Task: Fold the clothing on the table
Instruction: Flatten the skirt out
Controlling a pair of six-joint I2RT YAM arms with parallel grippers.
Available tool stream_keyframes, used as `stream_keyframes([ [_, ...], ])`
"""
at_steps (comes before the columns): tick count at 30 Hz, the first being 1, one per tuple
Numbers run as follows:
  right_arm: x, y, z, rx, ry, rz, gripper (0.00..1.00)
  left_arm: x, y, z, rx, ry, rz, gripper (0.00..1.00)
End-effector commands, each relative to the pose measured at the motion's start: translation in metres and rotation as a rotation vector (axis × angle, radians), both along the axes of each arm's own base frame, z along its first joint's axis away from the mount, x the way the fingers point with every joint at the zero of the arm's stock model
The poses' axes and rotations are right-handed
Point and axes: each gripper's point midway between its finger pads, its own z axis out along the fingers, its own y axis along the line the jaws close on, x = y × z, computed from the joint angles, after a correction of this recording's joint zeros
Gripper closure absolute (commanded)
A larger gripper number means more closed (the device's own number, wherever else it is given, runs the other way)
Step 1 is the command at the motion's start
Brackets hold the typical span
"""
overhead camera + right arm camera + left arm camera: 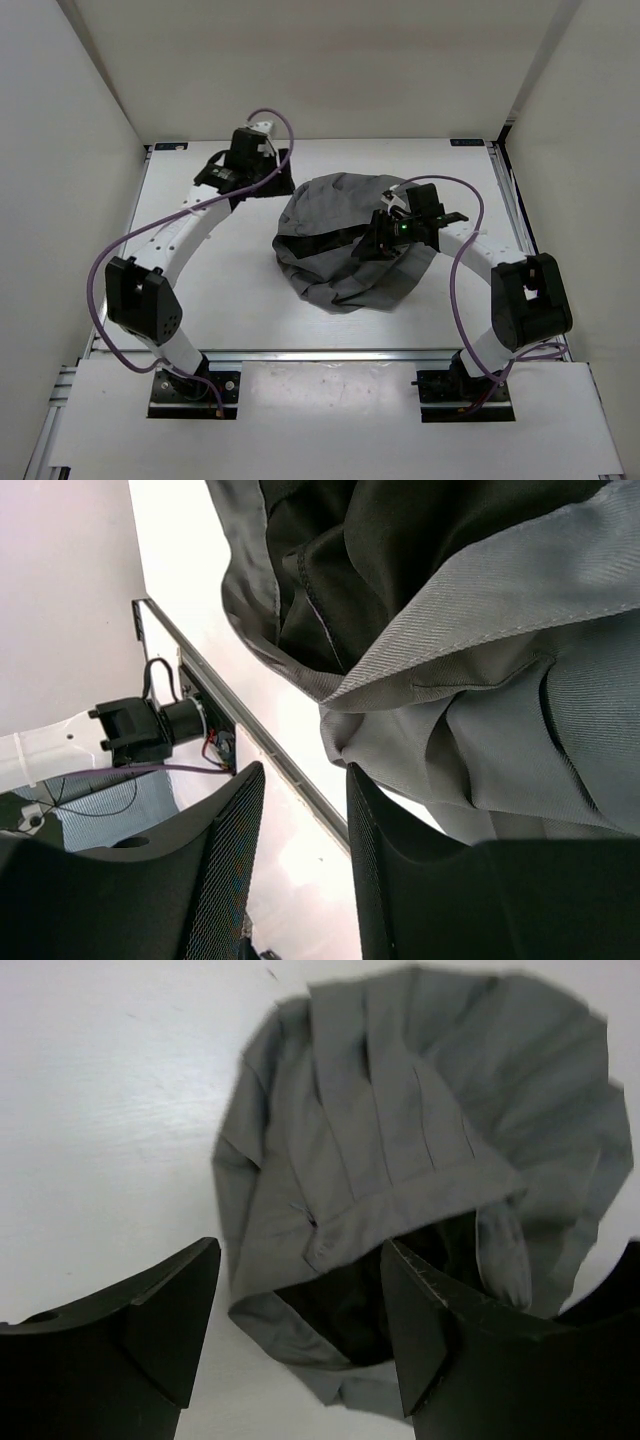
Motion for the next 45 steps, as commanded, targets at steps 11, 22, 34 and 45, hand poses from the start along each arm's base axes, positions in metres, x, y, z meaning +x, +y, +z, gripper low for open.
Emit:
stream_keyframes([
  [11, 0.000, -0.004, 0.013, 0.031, -0.057, -0.014, 0.56, -0.021, -0.033, -0.089, 0.038, 0.150, 0.004, 0.32],
  [22, -0.001, -0.011, 0.011, 0.030, -0.059, -0.027, 0.56, -0.017, -0.060, -0.118, 0.055, 0.200, -0.020, 0.34],
  [34, 0.001, -0.011, 0.014, 0.038, -0.059, -0.019, 0.57, -0.018, -0.072, -0.127, 0.031, 0.234, -0.038, 0.60],
  [45, 0.002, -0.020, 0.012, 0.032, -0.059, -0.049, 0.58, -0.031, -0.081, -0.144, 0.071, 0.278, -0.079, 1.00],
])
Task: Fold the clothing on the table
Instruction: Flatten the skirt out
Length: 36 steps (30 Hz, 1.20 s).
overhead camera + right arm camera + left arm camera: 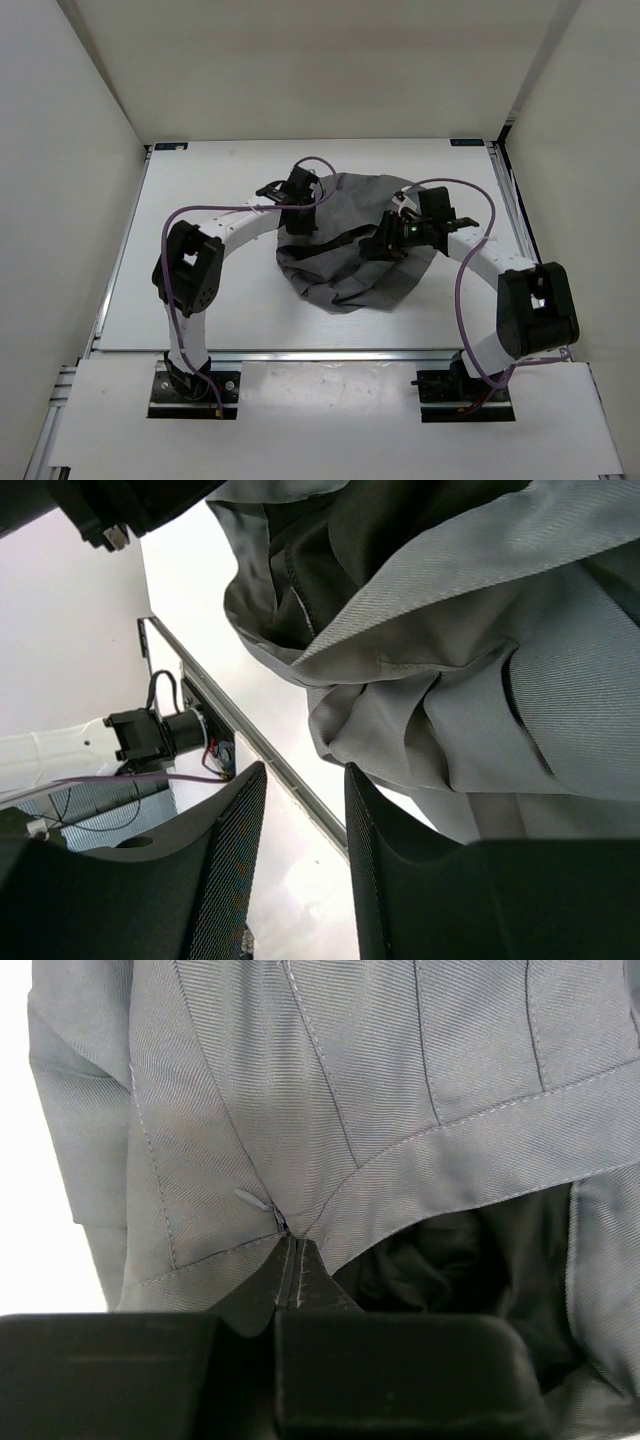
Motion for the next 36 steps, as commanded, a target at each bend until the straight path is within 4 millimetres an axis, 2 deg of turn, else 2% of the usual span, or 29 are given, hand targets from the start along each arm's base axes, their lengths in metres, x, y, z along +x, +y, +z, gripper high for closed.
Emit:
stream_keyframes([
  [1, -0.001, -0.002, 0.013, 0.025, -0.049, 0.008, 0.57, 0.000, -0.007, 0.015, -0.045, -0.020, -0.018, 1.00],
  [4, -0.003, -0.001, 0.016, 0.029, -0.053, 0.012, 0.58, 0.004, -0.014, 0.030, -0.098, -0.024, -0.034, 1.00],
  [5, -0.001, -0.002, 0.015, 0.029, -0.054, 0.004, 0.58, 0.007, -0.019, 0.043, -0.119, -0.036, -0.050, 1.00],
  [8, -0.002, -0.002, 0.016, 0.033, -0.058, 0.000, 0.58, 0.021, -0.036, 0.098, -0.202, -0.127, -0.080, 1.00],
  [9, 0.000, -0.003, 0.019, 0.037, -0.059, -0.007, 0.58, 0.022, -0.036, 0.108, -0.205, -0.133, -0.083, 1.00],
  [12, 0.000, -0.005, 0.021, 0.032, -0.076, -0.013, 0.58, 0.038, -0.060, 0.175, -0.274, -0.242, -0.132, 1.00],
  [13, 0.000, -0.007, 0.020, 0.033, -0.071, -0.022, 0.58, 0.040, -0.071, 0.173, -0.289, -0.219, -0.154, 1.00],
  [15, -0.003, -0.011, 0.016, 0.009, -0.066, -0.044, 0.58, 0.047, -0.106, 0.202, -0.403, -0.229, -0.233, 1.00],
  [16, 0.000, -0.016, 0.021, 0.011, -0.087, -0.065, 0.58, 0.041, -0.125, 0.232, -0.509, -0.240, -0.278, 1.00],
  [17, -0.002, -0.020, 0.021, 0.004, -0.093, -0.084, 0.58, 0.044, -0.135, 0.232, -0.534, -0.232, -0.294, 1.00],
  [18, -0.003, -0.024, 0.016, -0.004, -0.086, -0.101, 0.59, 0.041, -0.149, 0.253, -0.587, -0.259, -0.322, 1.00],
  [19, -0.002, -0.029, 0.020, -0.002, -0.097, -0.120, 0.58, 0.037, -0.157, 0.265, -0.615, -0.277, -0.331, 1.00],
  [20, -0.002, -0.034, 0.019, -0.004, -0.106, -0.142, 0.58, 0.036, -0.154, 0.290, -0.641, -0.331, -0.330, 1.00],
  [21, -0.006, -0.038, 0.014, -0.013, -0.097, -0.161, 0.58, 0.032, -0.146, 0.311, -0.658, -0.378, -0.329, 1.00],
  [22, -0.006, -0.042, 0.019, -0.004, -0.112, -0.168, 0.58, 0.041, -0.135, 0.302, -0.654, -0.380, -0.296, 1.00],
  [23, -0.007, -0.044, 0.020, 0.001, -0.129, -0.181, 0.57, 0.040, -0.107, 0.330, -0.671, -0.442, -0.264, 1.00],
  [24, -0.007, -0.049, 0.016, -0.004, -0.123, -0.204, 0.57, 0.030, -0.092, 0.340, -0.703, -0.480, -0.255, 1.00],
  [25, -0.007, -0.052, 0.018, -0.002, -0.135, -0.212, 0.56, 0.045, -0.069, 0.318, -0.712, -0.475, -0.184, 1.00],
  [26, -0.009, -0.054, 0.015, -0.006, -0.133, -0.220, 0.56, 0.038, -0.033, 0.351, -0.762, -0.546, -0.134, 1.00],
  [27, -0.010, -0.057, 0.013, -0.006, -0.128, -0.228, 0.57, 0.031, -0.006, 0.351, -0.769, -0.581, -0.097, 1.00],
  [28, -0.012, -0.057, 0.013, -0.004, -0.127, -0.228, 0.57, 0.037, 0.021, 0.333, -0.758, -0.567, -0.023, 1.00],
  [29, -0.012, -0.058, 0.012, -0.006, -0.128, -0.231, 0.56, 0.038, 0.057, 0.341, -0.734, -0.617, 0.040, 1.00],
  [30, -0.013, -0.060, 0.009, -0.010, -0.126, -0.236, 0.57, 0.030, 0.074, 0.328, -0.697, -0.602, 0.092, 1.00],
  [31, -0.012, -0.062, 0.008, -0.010, -0.122, -0.245, 0.56, 0.035, 0.101, 0.296, -0.615, -0.571, 0.176, 1.00],
  [32, -0.013, -0.061, 0.008, -0.005, -0.121, -0.234, 0.56, 0.029, 0.125, 0.278, -0.533, -0.560, 0.243, 1.00],
  [33, -0.014, -0.062, 0.007, -0.012, -0.117, -0.235, 0.56, 0.022, 0.135, 0.275, -0.503, -0.570, 0.265, 1.00],
  [34, -0.016, -0.061, 0.002, -0.022, -0.095, -0.230, 0.56, 0.004, 0.153, 0.234, -0.378, -0.528, 0.335, 1.00],
  [35, -0.015, -0.060, 0.002, -0.024, -0.095, -0.231, 0.56, -0.003, 0.149, 0.220, -0.348, -0.501, 0.331, 1.00],
  [36, -0.016, -0.058, 0.001, -0.019, -0.084, -0.225, 0.56, -0.013, 0.148, 0.198, -0.329, -0.457, 0.324, 1.00],
])
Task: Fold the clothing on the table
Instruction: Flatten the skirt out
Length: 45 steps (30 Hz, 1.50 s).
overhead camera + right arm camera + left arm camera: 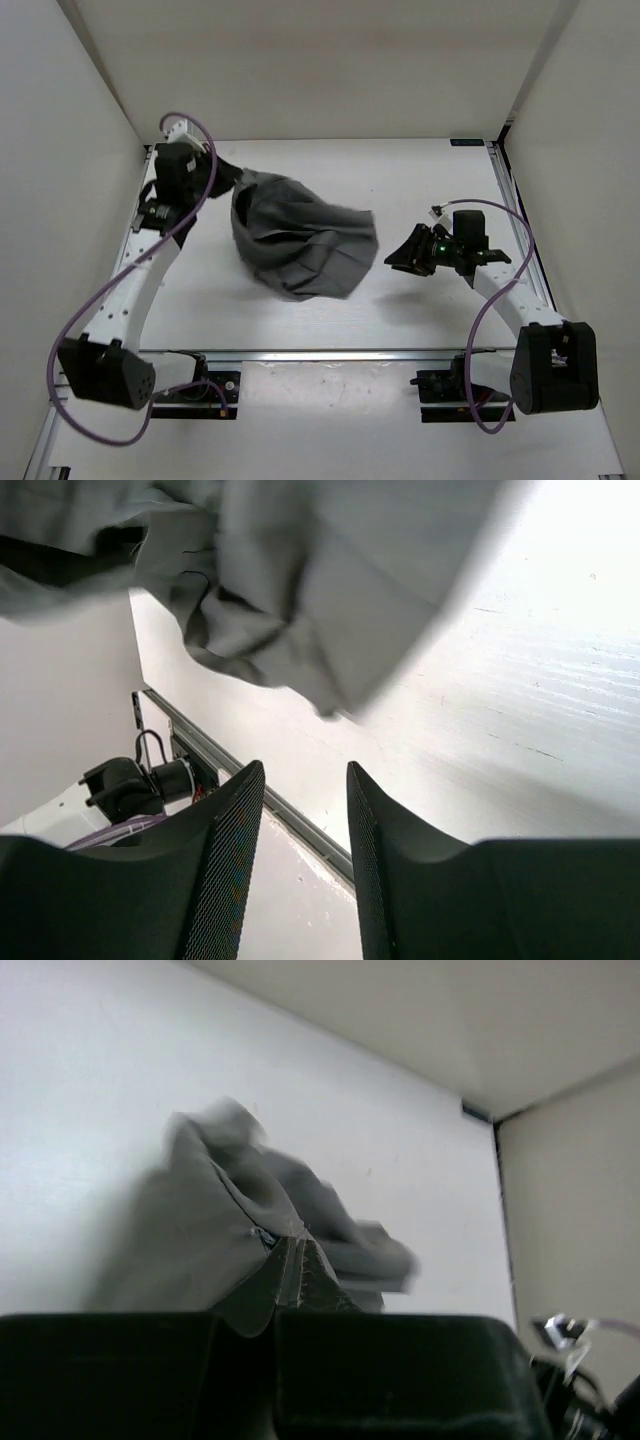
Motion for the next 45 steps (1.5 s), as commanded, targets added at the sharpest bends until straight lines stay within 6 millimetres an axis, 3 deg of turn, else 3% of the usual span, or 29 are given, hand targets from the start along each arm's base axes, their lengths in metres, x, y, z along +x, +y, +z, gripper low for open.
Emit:
stream_keyframes([
  [1, 0.004, 0.005, 0.004, 0.005, -0.032, 0.023, 0.56, -0.037, -0.005, -0.072, 0.132, 0.143, -0.001, 1.00],
  [5, 0.004, 0.014, 0.005, 0.004, -0.019, 0.047, 0.56, -0.058, -0.010, -0.121, 0.112, 0.242, -0.018, 1.00],
  [8, -0.001, 0.019, 0.002, 0.002, -0.002, 0.054, 0.56, -0.047, -0.023, -0.127, 0.159, 0.274, -0.062, 1.00],
  [10, -0.003, 0.020, 0.004, 0.000, -0.015, 0.056, 0.56, -0.033, -0.049, -0.124, 0.173, 0.287, -0.141, 1.00],
  [11, -0.004, 0.018, 0.001, -0.005, -0.001, 0.040, 0.56, -0.027, -0.073, -0.106, 0.161, 0.260, -0.215, 1.00],
  [12, -0.004, 0.015, 0.003, -0.007, -0.017, 0.028, 0.56, -0.025, -0.103, -0.119, 0.167, 0.298, -0.319, 1.00],
  [14, -0.008, 0.009, 0.002, -0.004, -0.012, -0.001, 0.56, -0.003, -0.164, -0.094, 0.149, 0.269, -0.452, 1.00],
  [15, -0.009, 0.005, 0.000, -0.005, -0.008, -0.019, 0.55, -0.006, -0.201, -0.056, 0.129, 0.189, -0.533, 1.00],
  [16, -0.009, 0.002, 0.006, 0.000, -0.030, -0.034, 0.55, 0.000, -0.223, -0.053, 0.123, 0.170, -0.573, 1.00],
  [18, -0.012, -0.008, 0.004, 0.001, -0.034, -0.085, 0.55, -0.015, -0.287, 0.021, 0.053, -0.009, -0.705, 1.00],
  [19, -0.016, -0.009, -0.001, 0.002, -0.019, -0.094, 0.55, -0.015, -0.291, 0.064, 0.007, -0.100, -0.716, 1.00],
  [20, -0.018, -0.013, -0.003, 0.001, -0.021, -0.106, 0.55, -0.015, -0.295, 0.076, -0.010, -0.131, -0.724, 1.00],
  [21, -0.022, -0.017, -0.006, 0.003, -0.008, -0.124, 0.55, -0.019, -0.290, 0.109, -0.076, -0.183, -0.744, 1.00],
  [22, -0.020, -0.019, -0.001, 0.004, -0.038, -0.140, 0.55, -0.012, -0.276, 0.124, -0.118, -0.210, -0.730, 1.00],
  [23, -0.023, -0.022, -0.005, -0.001, -0.033, -0.154, 0.55, -0.022, -0.264, 0.147, -0.143, -0.252, -0.729, 1.00],
  [25, -0.026, -0.025, -0.005, -0.004, -0.048, -0.171, 0.54, -0.013, -0.218, 0.167, -0.164, -0.296, -0.655, 1.00],
  [26, -0.027, -0.028, -0.008, -0.005, -0.043, -0.182, 0.53, -0.008, -0.195, 0.157, -0.177, -0.279, -0.625, 1.00],
  [27, -0.028, -0.029, -0.010, -0.006, -0.041, -0.185, 0.53, -0.016, -0.178, 0.170, -0.193, -0.307, -0.609, 1.00],
  [29, -0.029, -0.030, -0.015, -0.001, -0.024, -0.188, 0.53, -0.007, -0.137, 0.161, -0.216, -0.297, -0.547, 1.00],
  [30, -0.028, -0.030, -0.015, 0.004, -0.023, -0.191, 0.53, -0.010, -0.126, 0.142, -0.214, -0.257, -0.516, 1.00],
  [31, -0.028, -0.030, -0.019, 0.002, -0.009, -0.191, 0.53, 0.000, -0.109, 0.106, -0.183, -0.190, -0.453, 1.00],
  [32, -0.028, -0.029, -0.019, 0.007, -0.005, -0.187, 0.53, 0.000, -0.092, 0.096, -0.152, -0.184, -0.394, 1.00],
  [34, -0.026, -0.026, -0.020, 0.010, 0.000, -0.172, 0.54, -0.006, -0.075, 0.008, -0.103, -0.012, -0.323, 1.00],
  [35, -0.026, -0.023, -0.021, 0.010, 0.008, -0.162, 0.53, -0.013, -0.070, -0.008, -0.085, 0.009, -0.295, 1.00],
  [38, -0.024, -0.019, -0.022, -0.002, 0.008, -0.142, 0.54, -0.045, -0.066, -0.112, 0.014, 0.200, -0.249, 1.00],
  [40, -0.023, -0.023, -0.024, -0.024, 0.009, -0.143, 0.53, -0.060, -0.071, -0.142, 0.030, 0.260, -0.273, 1.00],
  [42, -0.016, -0.030, -0.023, -0.053, 0.004, -0.169, 0.53, -0.070, -0.082, -0.157, 0.024, 0.282, -0.324, 0.96],
  [43, -0.009, -0.038, -0.020, -0.072, -0.003, -0.198, 0.53, -0.070, -0.086, -0.156, 0.020, 0.277, -0.344, 0.73],
  [45, 0.002, -0.049, -0.012, -0.102, -0.030, -0.235, 0.52, -0.069, -0.105, -0.152, 0.036, 0.253, -0.411, 0.51],
])
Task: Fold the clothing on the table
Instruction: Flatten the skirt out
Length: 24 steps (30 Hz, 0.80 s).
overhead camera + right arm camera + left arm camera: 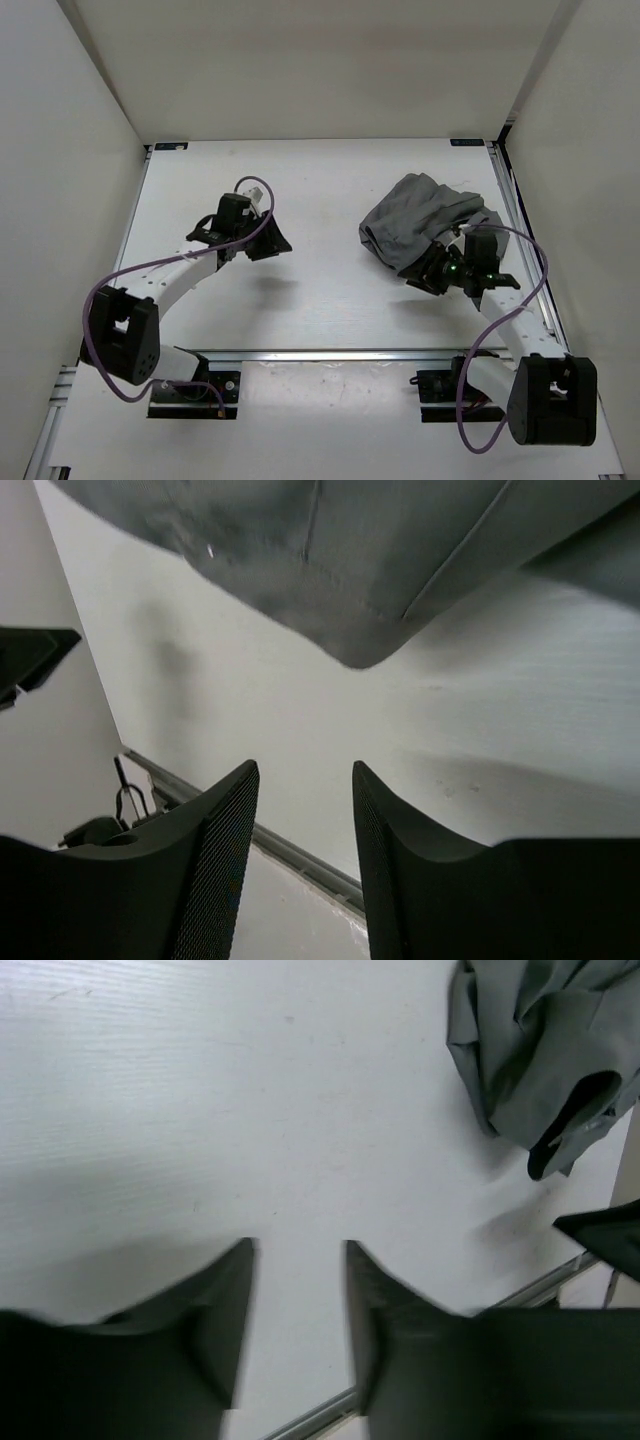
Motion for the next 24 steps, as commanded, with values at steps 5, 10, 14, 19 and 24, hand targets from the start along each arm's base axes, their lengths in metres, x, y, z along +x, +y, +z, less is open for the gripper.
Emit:
stream_keyframes([
  [5, 0.063, -0.031, 0.052, -0.194, -0.126, -0.071, 0.52, 0.042, -0.082, 0.064, -0.170, -0.180, -0.238, 0.39],
  [10, 0.092, -0.025, 0.064, -0.217, -0.093, -0.002, 0.49, 0.052, -0.117, 0.067, -0.158, -0.186, -0.295, 0.41],
  [14, 0.108, -0.009, 0.050, -0.307, -0.017, 0.070, 0.44, 0.046, -0.112, 0.054, -0.173, -0.149, -0.278, 0.43],
  [19, 0.105, 0.002, 0.022, -0.400, 0.144, 0.113, 0.44, 0.049, -0.087, 0.048, -0.155, -0.147, -0.221, 0.44],
  [24, 0.101, -0.001, 0.016, -0.489, 0.190, 0.081, 0.44, 0.048, -0.067, 0.051, -0.165, -0.155, -0.184, 0.46],
])
